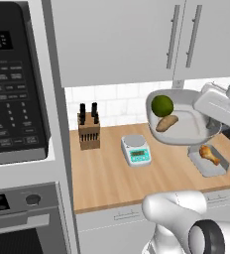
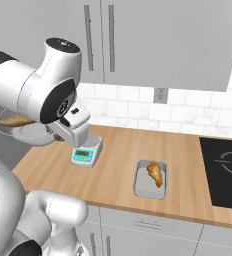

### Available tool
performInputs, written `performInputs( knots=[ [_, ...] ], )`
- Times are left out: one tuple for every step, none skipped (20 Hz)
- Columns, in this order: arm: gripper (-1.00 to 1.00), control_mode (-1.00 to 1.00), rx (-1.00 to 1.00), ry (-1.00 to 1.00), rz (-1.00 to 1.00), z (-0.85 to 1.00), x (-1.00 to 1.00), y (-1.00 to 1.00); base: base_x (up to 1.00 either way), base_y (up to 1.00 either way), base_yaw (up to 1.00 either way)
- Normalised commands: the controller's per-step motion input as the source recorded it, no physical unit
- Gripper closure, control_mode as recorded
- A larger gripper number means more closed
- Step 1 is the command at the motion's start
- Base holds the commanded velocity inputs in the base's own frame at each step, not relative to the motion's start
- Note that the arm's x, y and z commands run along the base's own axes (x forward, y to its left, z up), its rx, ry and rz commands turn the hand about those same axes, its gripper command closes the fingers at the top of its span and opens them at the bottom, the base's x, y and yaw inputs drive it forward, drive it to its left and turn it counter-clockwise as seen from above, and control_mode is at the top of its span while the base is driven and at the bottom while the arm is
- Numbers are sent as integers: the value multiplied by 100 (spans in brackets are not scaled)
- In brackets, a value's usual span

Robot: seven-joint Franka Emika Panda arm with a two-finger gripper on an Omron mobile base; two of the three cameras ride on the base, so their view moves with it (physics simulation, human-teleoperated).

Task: Take the meat container that has the chicken drumstick and place it on the second highest rack of the freezer. Then take the vegetable container that has the sweet potato and lime and place it on the highest rack of the freezer.

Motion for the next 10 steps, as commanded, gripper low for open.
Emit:
performInputs(
  knots=[
    [100,-100,22,0,0,0,-2,15,0,0,0],
    [100,-100,18,-2,0,0,-6,18,0,0,0],
    [100,-100,11,-6,0,0,-15,26,0,0,0],
    [100,-100,9,-8,0,0,-25,26,0,0,0],
    [100,-100,7,-9,0,0,-29,24,0,0,0],
    [100,100,0,0,0,0,0,0,-40,19,0],
    [100,100,0,0,0,0,0,0,-50,12,0],
    [100,100,0,0,0,0,0,0,-55,11,0],
    [100,100,0,0,0,0,0,0,-66,13,0],
    [100,100,0,0,0,0,0,0,-71,9,0]
  ],
)
